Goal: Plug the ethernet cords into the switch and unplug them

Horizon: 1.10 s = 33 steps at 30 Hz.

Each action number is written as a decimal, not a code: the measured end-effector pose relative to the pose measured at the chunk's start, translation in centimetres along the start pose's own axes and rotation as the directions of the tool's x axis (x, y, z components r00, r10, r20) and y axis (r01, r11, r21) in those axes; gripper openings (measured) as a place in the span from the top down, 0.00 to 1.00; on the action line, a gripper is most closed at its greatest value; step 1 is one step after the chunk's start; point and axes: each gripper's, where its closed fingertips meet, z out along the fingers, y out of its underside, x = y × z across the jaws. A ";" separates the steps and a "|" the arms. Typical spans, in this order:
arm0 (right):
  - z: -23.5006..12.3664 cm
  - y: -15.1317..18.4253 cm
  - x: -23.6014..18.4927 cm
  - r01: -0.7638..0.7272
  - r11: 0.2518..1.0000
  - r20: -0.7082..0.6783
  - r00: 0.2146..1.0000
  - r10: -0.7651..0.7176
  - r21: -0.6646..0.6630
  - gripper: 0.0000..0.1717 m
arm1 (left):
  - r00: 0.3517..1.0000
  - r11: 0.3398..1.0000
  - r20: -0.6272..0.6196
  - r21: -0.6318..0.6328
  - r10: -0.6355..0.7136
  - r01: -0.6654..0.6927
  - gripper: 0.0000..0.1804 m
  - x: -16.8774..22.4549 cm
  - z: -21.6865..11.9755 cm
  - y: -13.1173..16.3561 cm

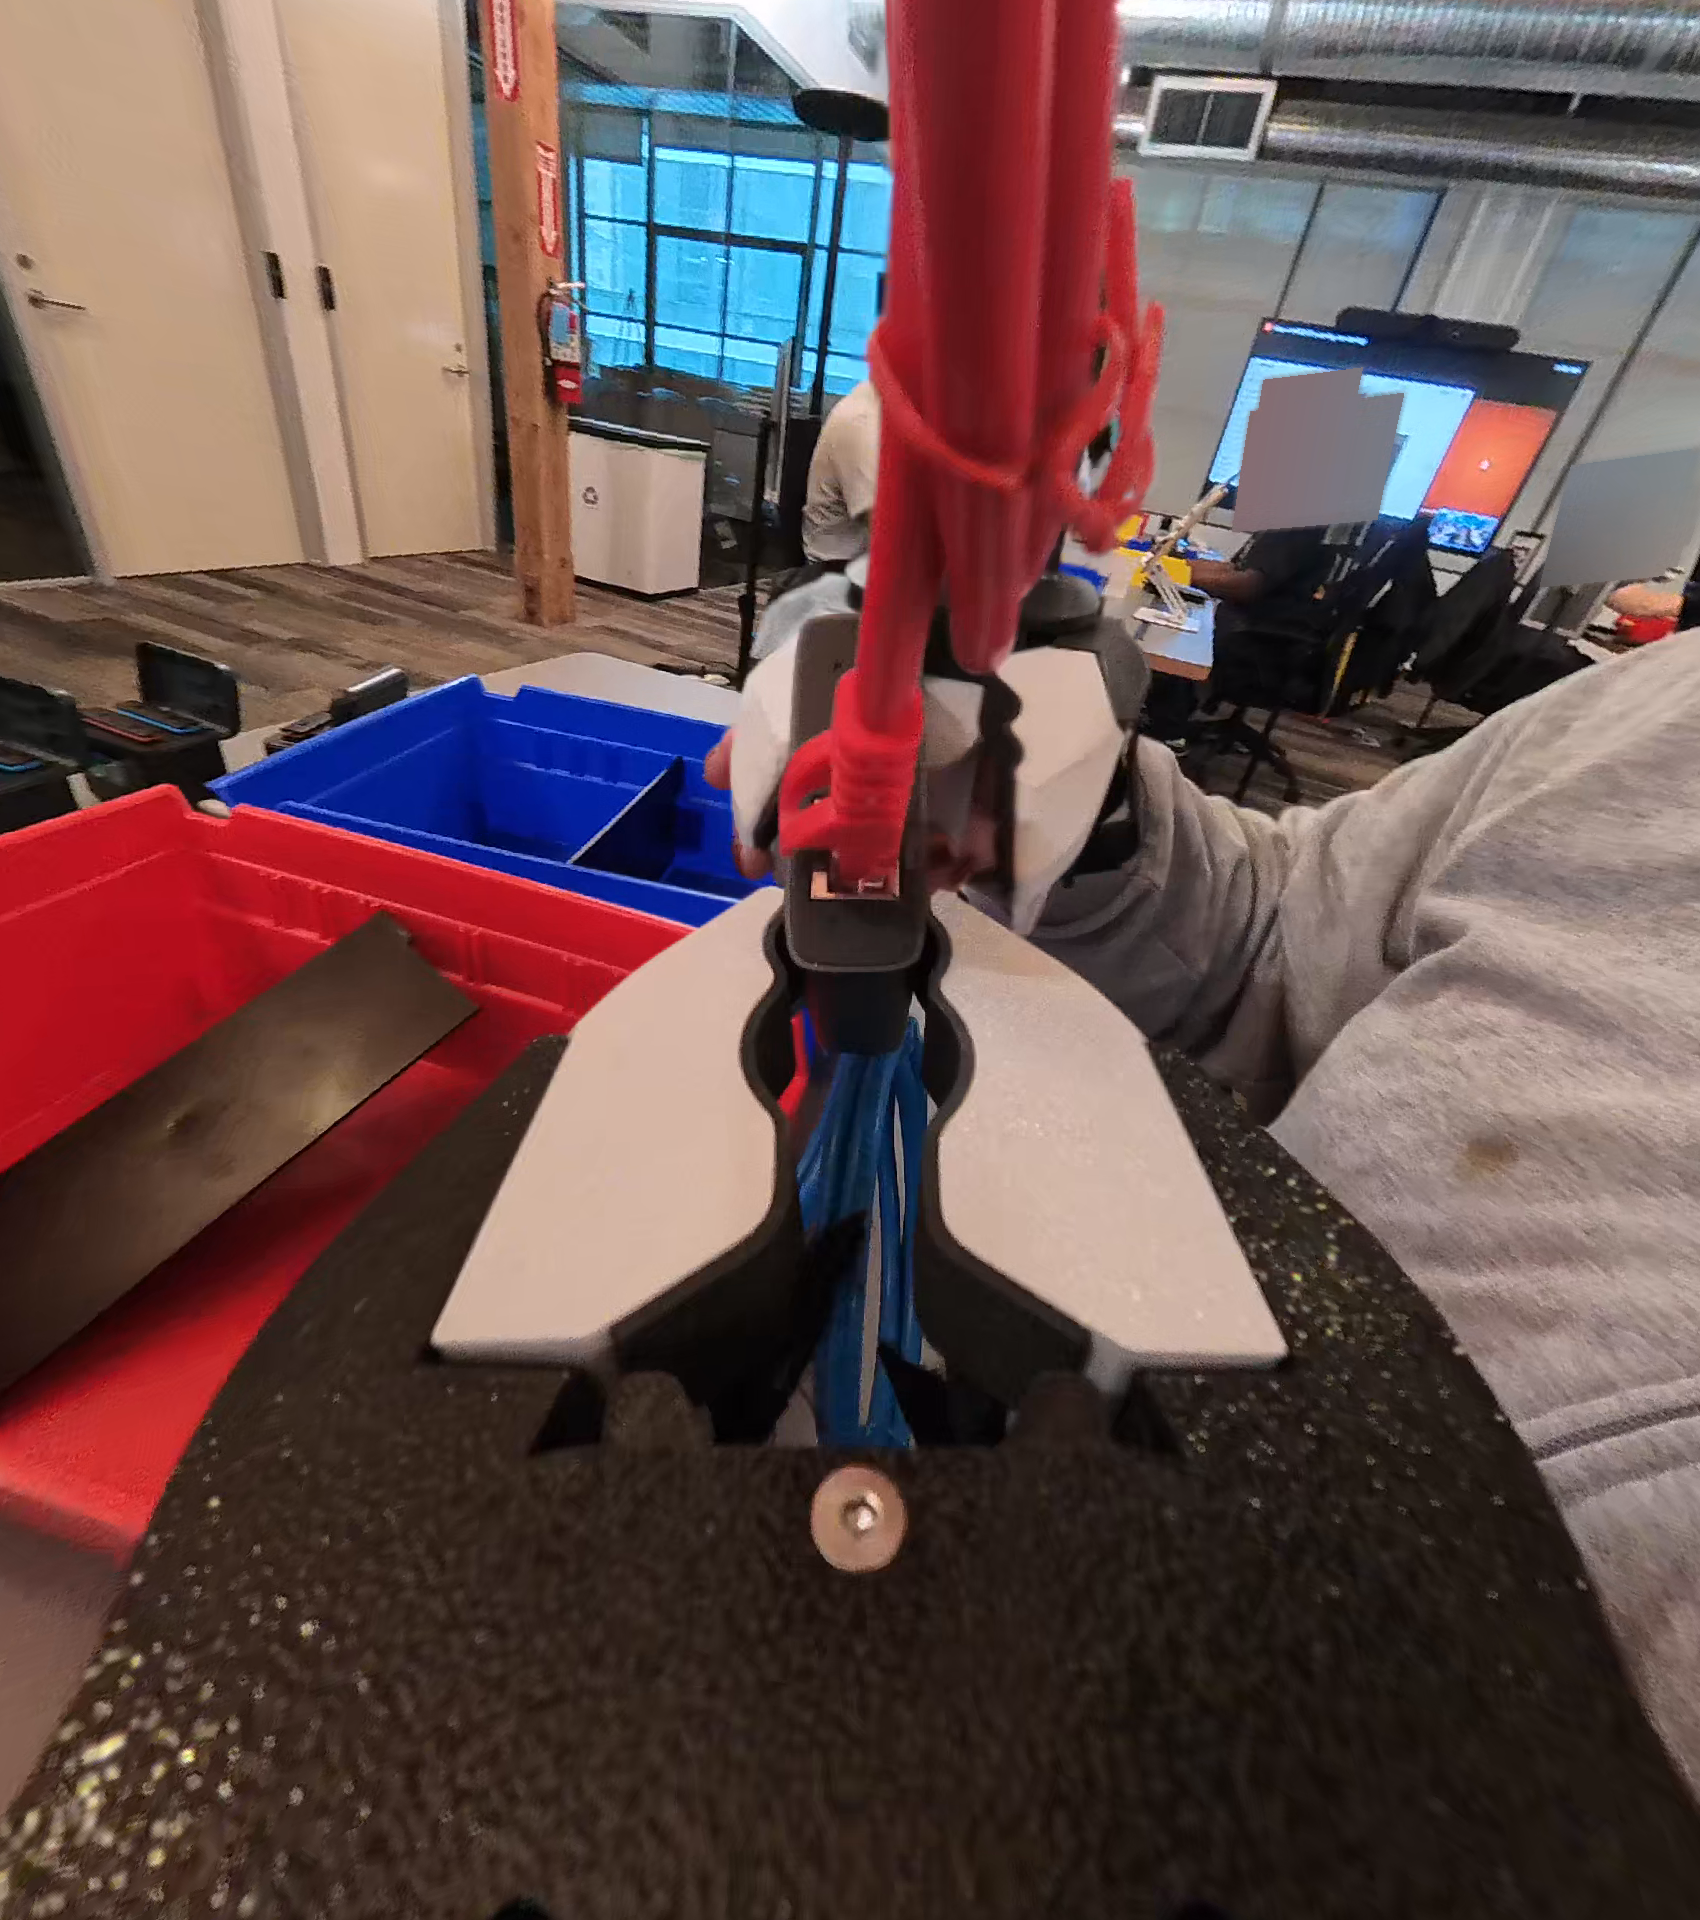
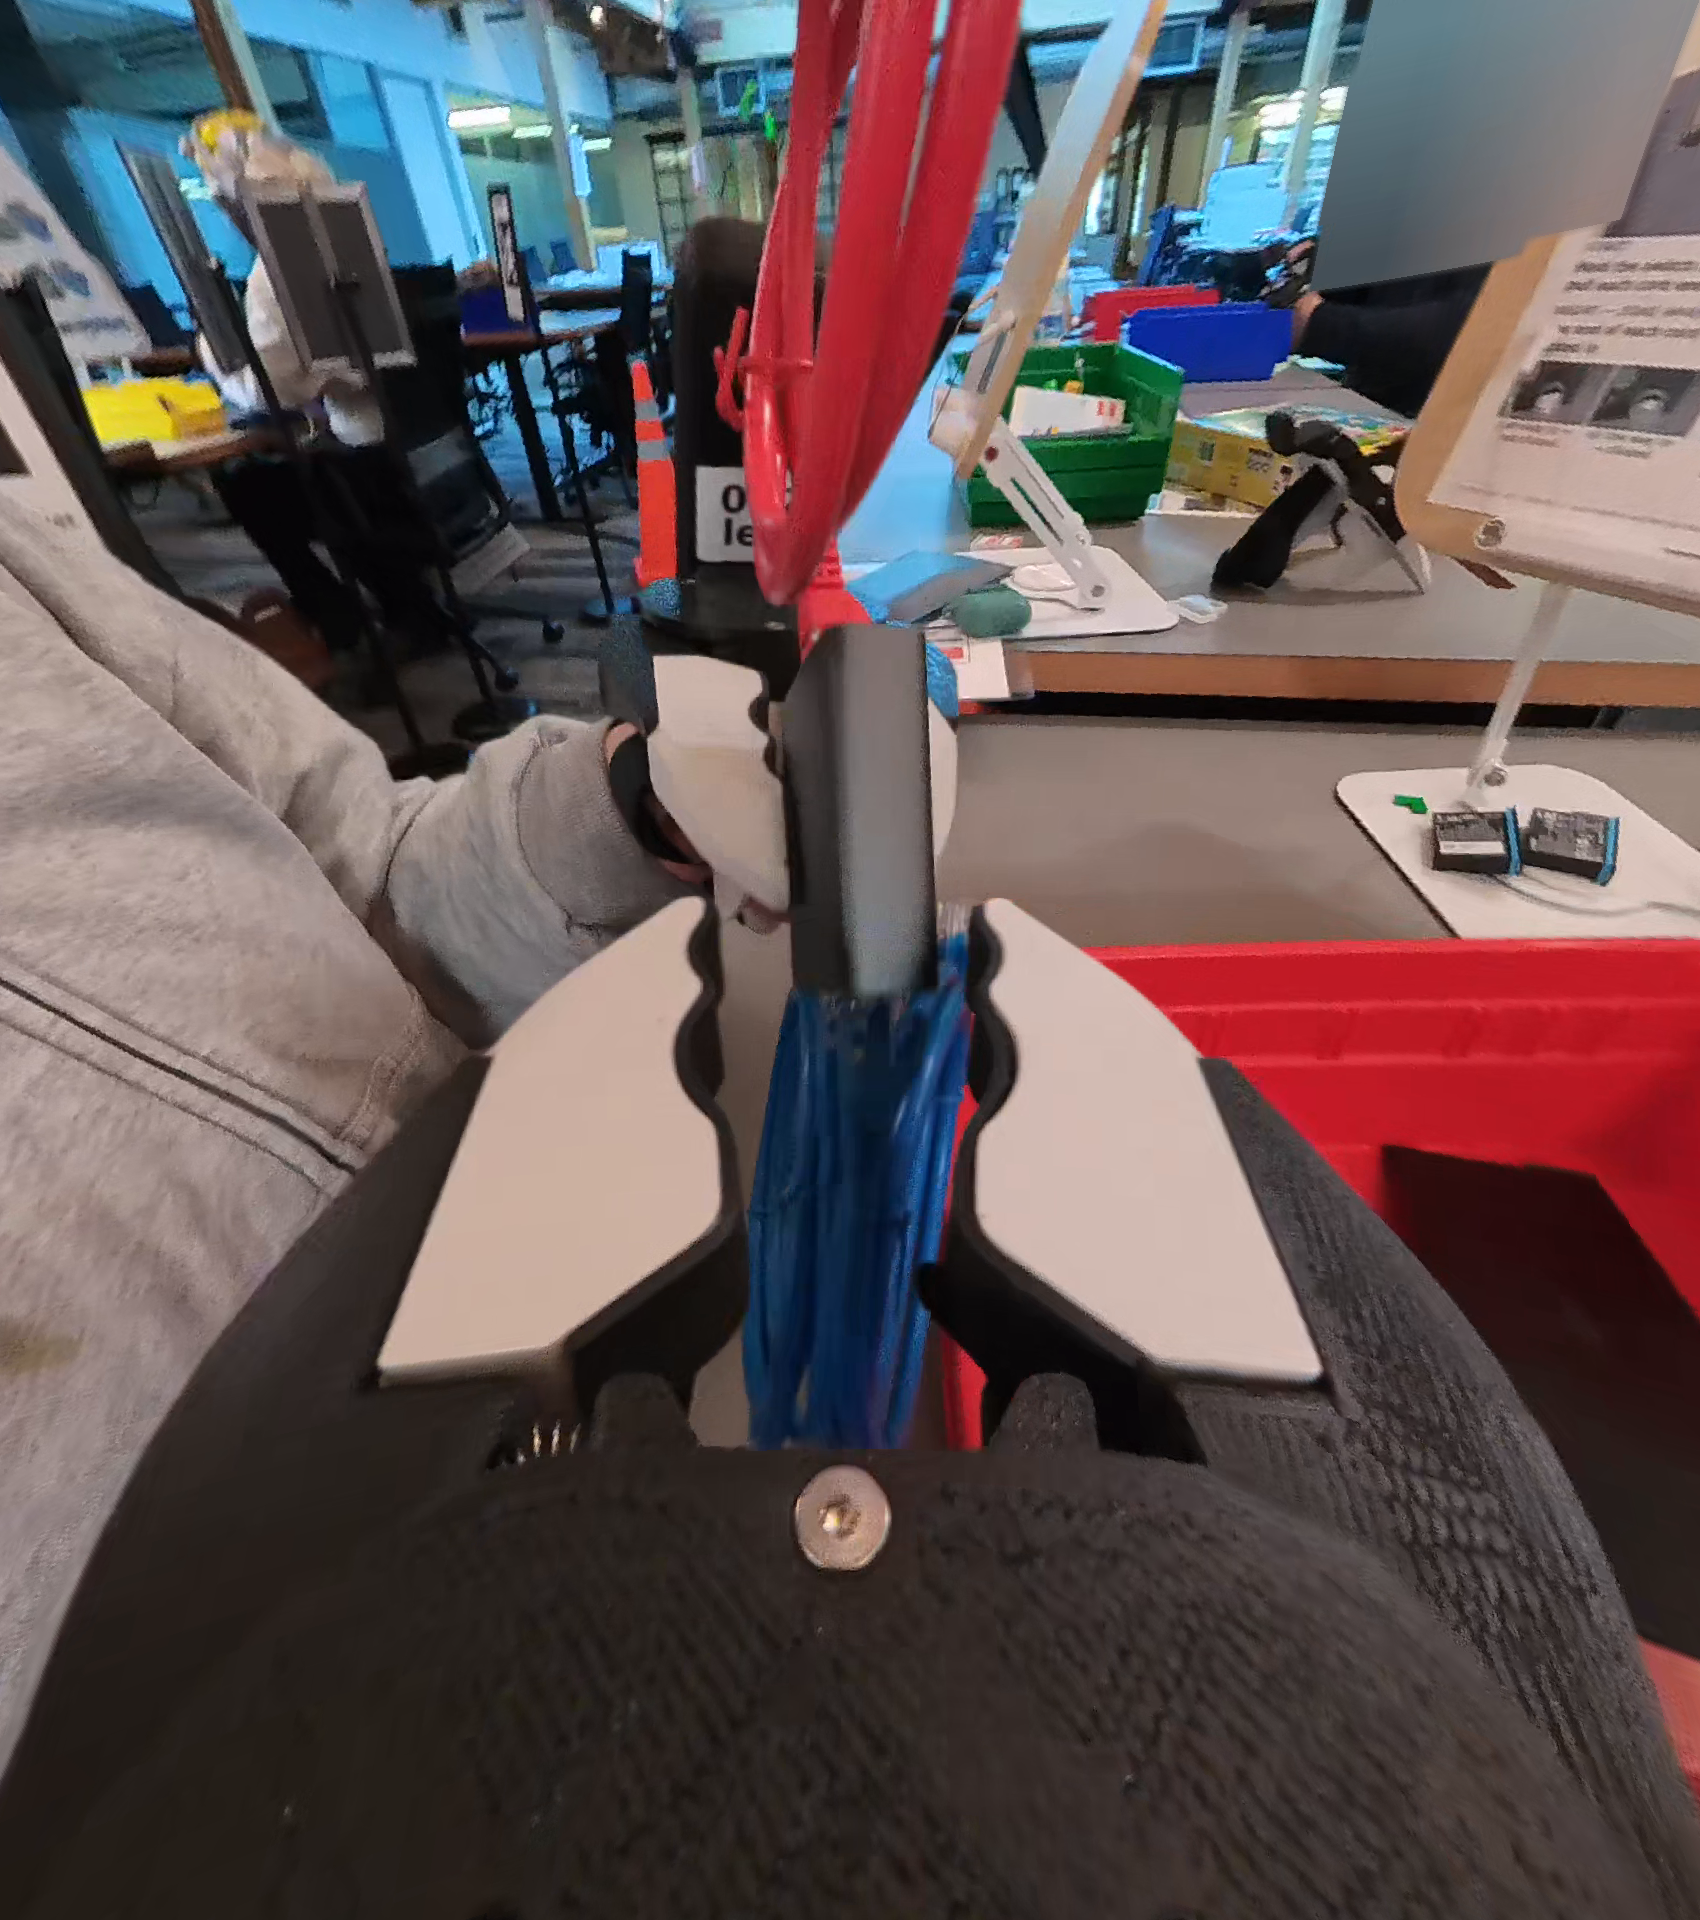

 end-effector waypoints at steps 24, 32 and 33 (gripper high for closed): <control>-2.7 -2.3 0.3 0.044 0.991 0.011 0.999 -0.046 0.125 0.89 | 0.997 0.989 0.076 0.147 -0.014 0.002 0.76 0.7 0.7 -3.5; -2.9 -2.9 0.3 0.033 0.982 0.026 0.999 -0.038 0.186 0.89 | 0.997 0.997 0.079 0.081 -0.013 0.007 0.78 0.7 1.9 -1.9; -2.8 -3.0 0.2 0.030 0.981 0.032 0.999 -0.037 0.193 0.90 | 0.997 0.997 0.082 0.071 -0.002 -0.003 0.80 0.7 2.1 -1.7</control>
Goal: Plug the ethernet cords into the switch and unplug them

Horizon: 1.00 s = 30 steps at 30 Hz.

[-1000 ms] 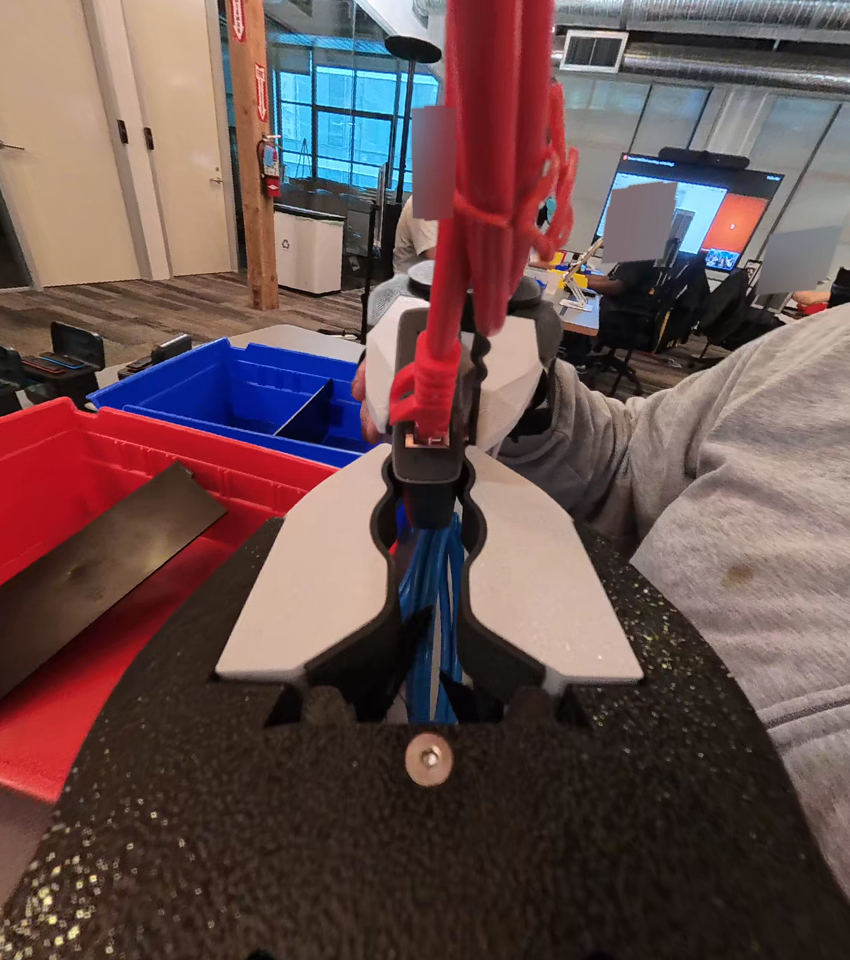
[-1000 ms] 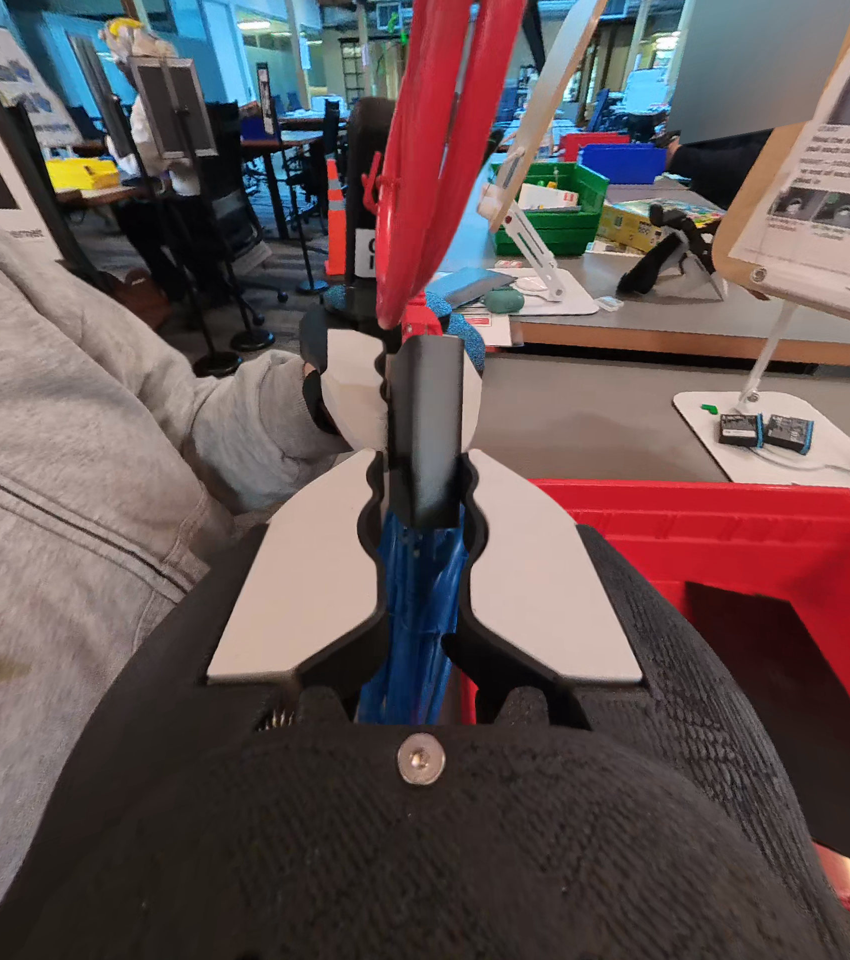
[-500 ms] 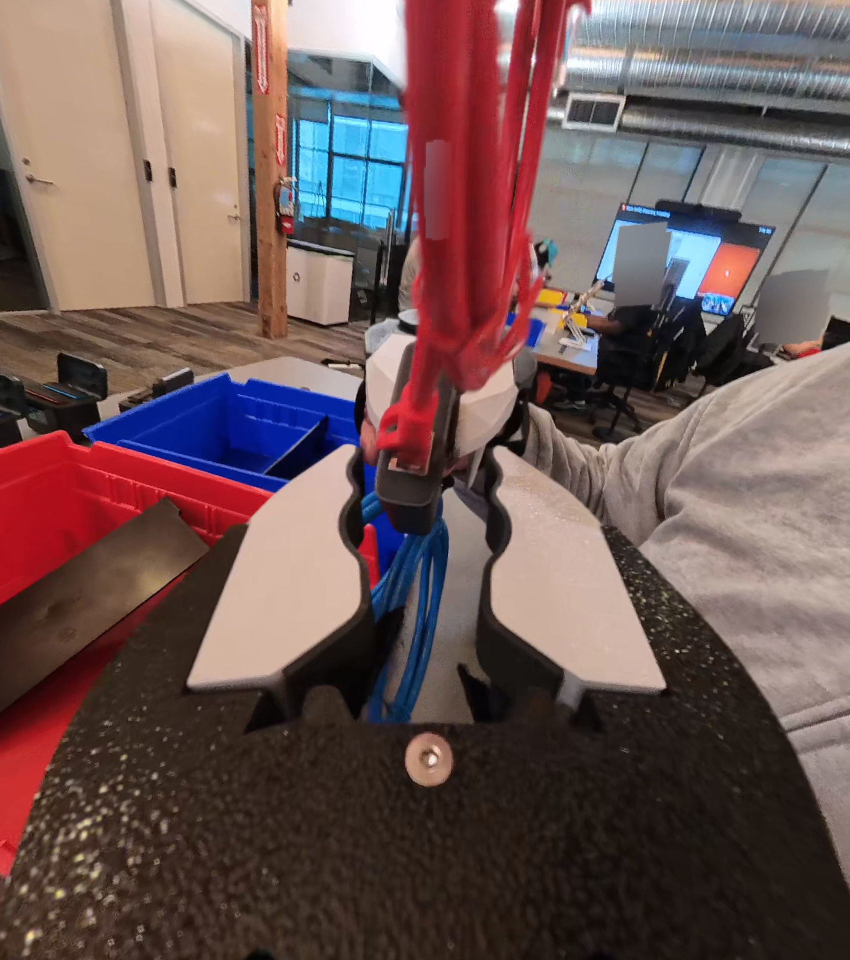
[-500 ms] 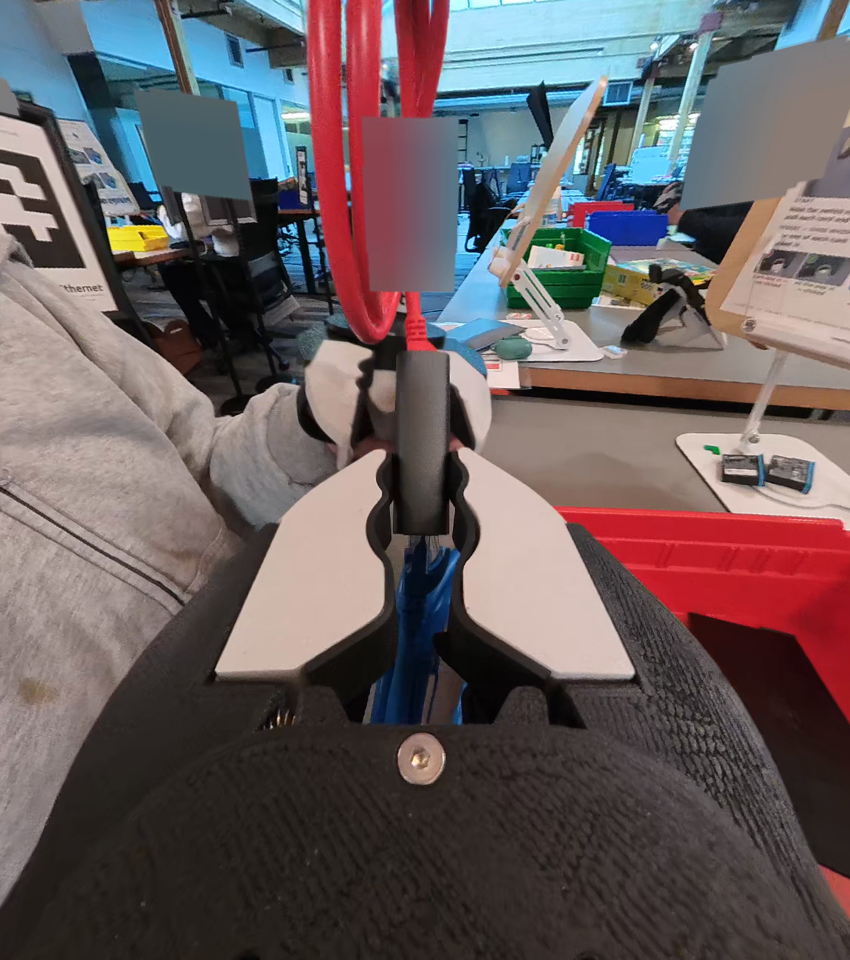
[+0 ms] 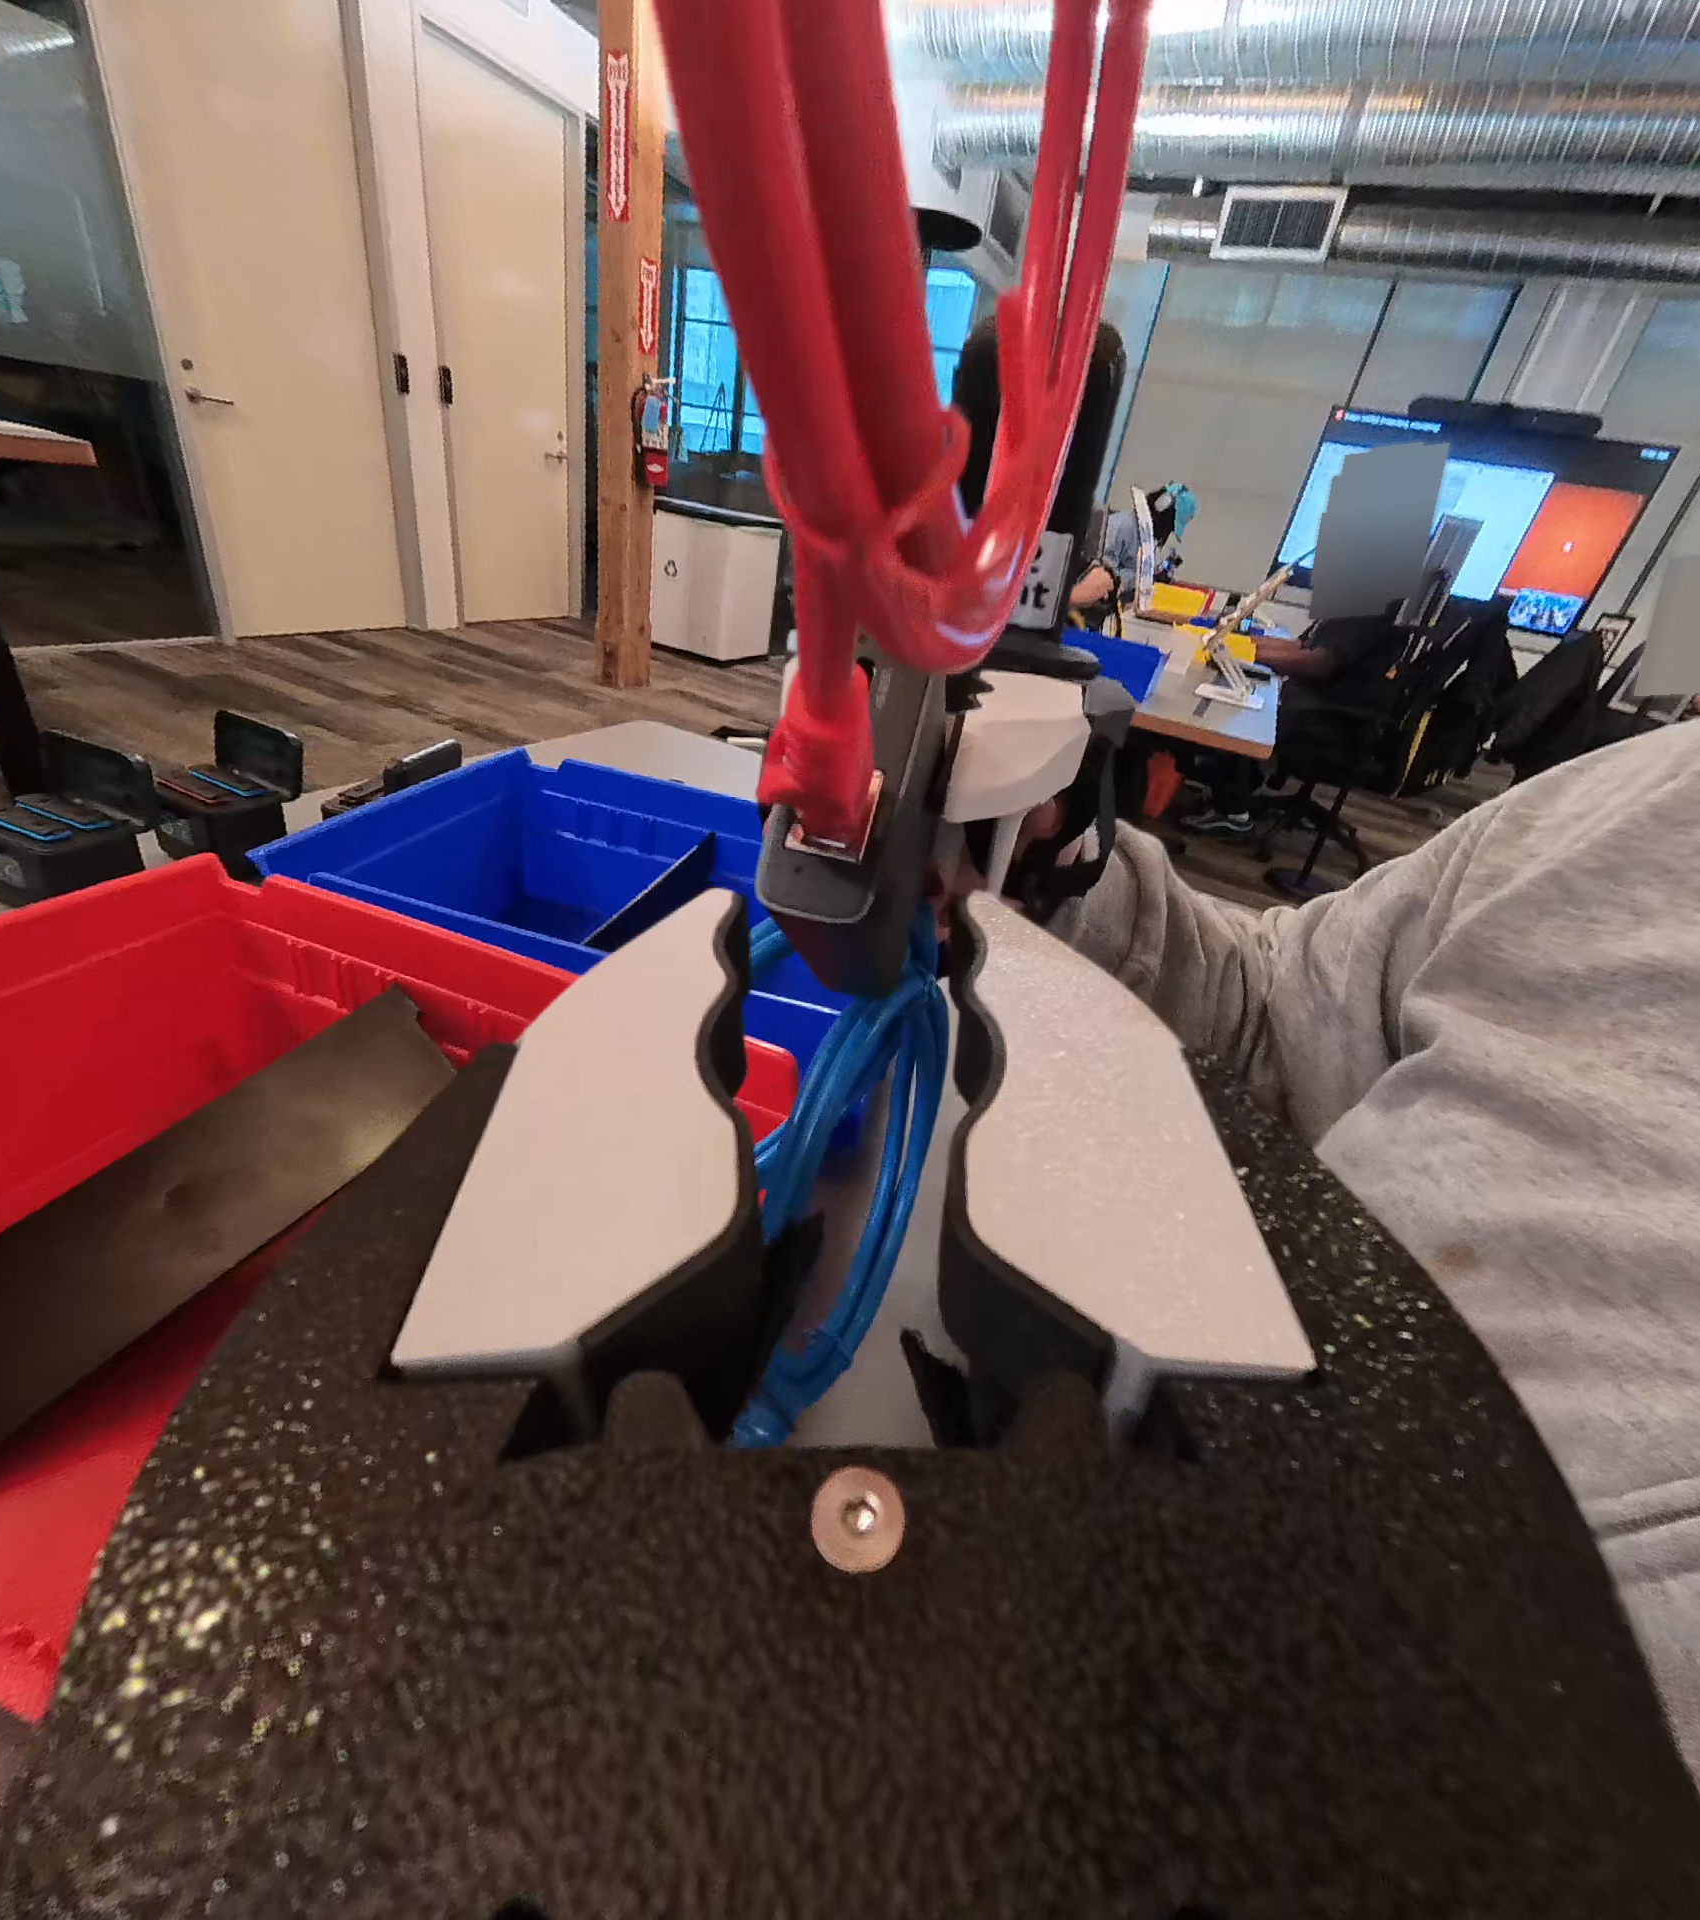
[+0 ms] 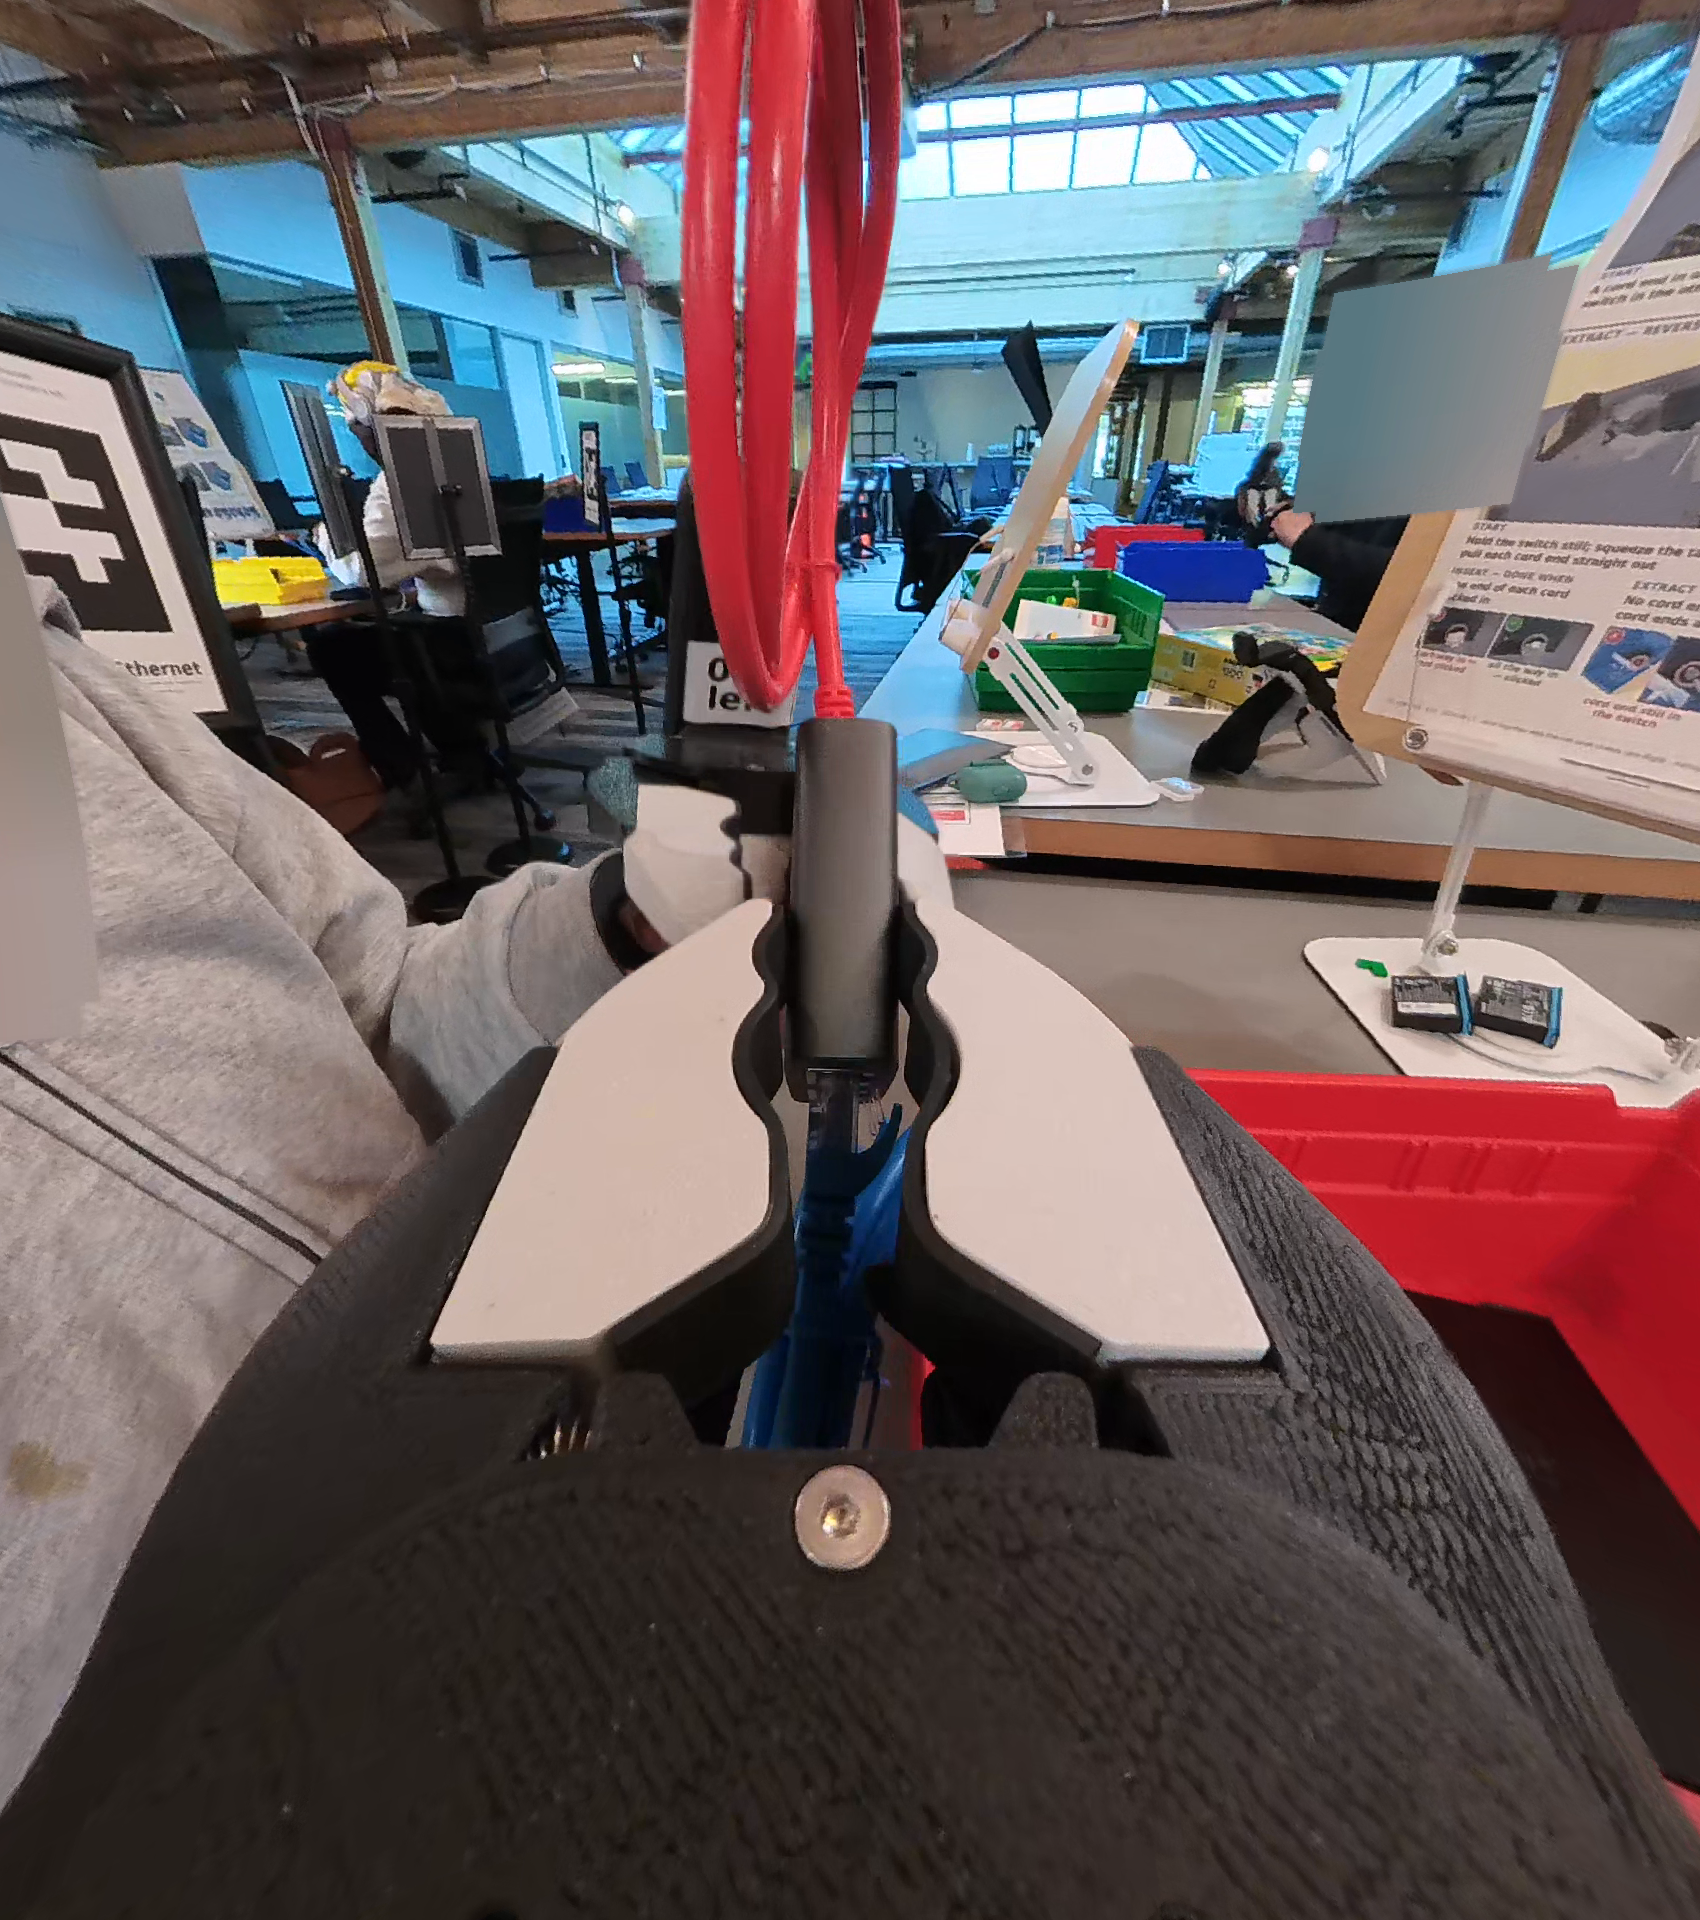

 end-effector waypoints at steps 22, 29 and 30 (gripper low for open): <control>0.3 0.2 -1.2 0.067 0.995 0.061 0.996 -0.063 -0.070 0.87 | 0.994 0.997 -0.085 -0.035 0.069 -0.073 0.89 1.5 1.5 1.1; 0.3 0.9 -1.1 0.037 0.992 0.070 0.997 -0.029 -0.123 0.82 | 0.994 0.999 -0.099 0.018 0.048 -0.046 0.89 1.3 1.1 0.5; 0.4 1.0 -1.1 0.035 0.991 0.072 0.997 -0.025 -0.130 0.82 | 0.993 0.999 -0.105 0.017 0.050 -0.049 0.89 1.5 1.2 0.5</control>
